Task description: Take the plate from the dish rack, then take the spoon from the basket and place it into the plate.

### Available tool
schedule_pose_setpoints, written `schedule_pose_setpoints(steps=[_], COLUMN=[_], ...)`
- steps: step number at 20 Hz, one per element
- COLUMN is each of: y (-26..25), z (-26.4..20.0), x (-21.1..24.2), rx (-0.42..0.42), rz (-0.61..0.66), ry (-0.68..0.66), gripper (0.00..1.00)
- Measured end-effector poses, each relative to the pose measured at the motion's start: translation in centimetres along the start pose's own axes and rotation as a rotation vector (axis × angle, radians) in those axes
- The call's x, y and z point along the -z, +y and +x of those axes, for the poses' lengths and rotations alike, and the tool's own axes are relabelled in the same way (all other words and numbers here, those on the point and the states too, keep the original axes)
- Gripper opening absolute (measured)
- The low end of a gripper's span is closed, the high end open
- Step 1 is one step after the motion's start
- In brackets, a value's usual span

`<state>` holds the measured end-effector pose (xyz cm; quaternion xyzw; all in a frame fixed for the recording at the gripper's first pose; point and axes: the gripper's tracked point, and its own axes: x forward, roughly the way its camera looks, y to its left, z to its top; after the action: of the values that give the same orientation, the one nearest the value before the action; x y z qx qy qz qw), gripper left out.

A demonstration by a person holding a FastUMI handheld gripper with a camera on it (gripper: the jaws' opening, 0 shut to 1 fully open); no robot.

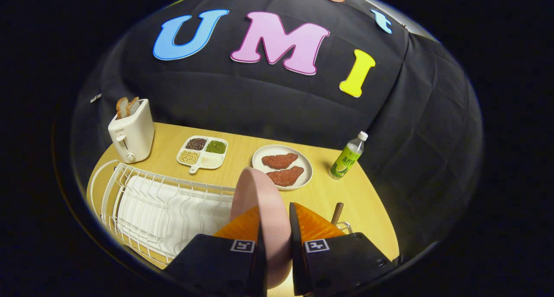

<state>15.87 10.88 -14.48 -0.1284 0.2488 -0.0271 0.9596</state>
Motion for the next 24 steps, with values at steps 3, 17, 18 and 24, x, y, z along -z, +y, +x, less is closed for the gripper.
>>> schedule_pose_setpoints(steps=[3, 17, 18, 24], y=[-0.2, 0.5, 0.5, -0.7], z=[-0.2, -1.4, -1.5, -5.2], x=[-0.2, -1.8, -1.6, -2.3], rx=[0.009, 0.036, 0.021, -0.158], rz=[-0.01, -0.06, -0.045, 0.06], ry=[-0.005, -0.053, -0.044, -0.058], gripper=[0.27, 0.27, 0.27, 0.27])
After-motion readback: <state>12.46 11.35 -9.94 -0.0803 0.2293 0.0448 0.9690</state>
